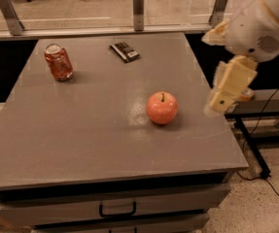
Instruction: Knock coke can over
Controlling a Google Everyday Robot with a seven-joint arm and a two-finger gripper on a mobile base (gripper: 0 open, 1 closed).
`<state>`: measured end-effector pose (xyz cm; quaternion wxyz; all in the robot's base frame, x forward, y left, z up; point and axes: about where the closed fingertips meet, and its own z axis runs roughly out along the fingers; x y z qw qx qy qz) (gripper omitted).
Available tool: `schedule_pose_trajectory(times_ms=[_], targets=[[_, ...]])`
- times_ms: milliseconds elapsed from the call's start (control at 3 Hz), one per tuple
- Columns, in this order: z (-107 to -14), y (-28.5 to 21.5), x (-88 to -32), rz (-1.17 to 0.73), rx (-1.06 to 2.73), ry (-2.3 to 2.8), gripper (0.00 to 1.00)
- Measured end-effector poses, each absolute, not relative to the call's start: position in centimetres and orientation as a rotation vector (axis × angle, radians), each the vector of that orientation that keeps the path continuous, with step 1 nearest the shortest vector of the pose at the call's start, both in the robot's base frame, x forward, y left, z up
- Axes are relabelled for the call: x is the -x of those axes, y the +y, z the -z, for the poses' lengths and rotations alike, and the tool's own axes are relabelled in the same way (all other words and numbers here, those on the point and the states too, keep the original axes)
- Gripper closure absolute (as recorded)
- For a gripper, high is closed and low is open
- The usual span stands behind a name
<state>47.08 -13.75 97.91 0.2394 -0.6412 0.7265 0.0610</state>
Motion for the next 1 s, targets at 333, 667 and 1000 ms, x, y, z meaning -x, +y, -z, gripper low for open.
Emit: schedule_pose_trajectory(times_ms=[333, 667, 1000], targets=[[-96.6, -7.4, -48.5, -0.347, 1.765, 1.817, 0.0], [-97.9, -1.9, -50.3, -0.484, 1.698, 1.747, 0.0], [-97.9, -1.8, -50.3, -0.484, 1.698, 1.747, 0.0]])
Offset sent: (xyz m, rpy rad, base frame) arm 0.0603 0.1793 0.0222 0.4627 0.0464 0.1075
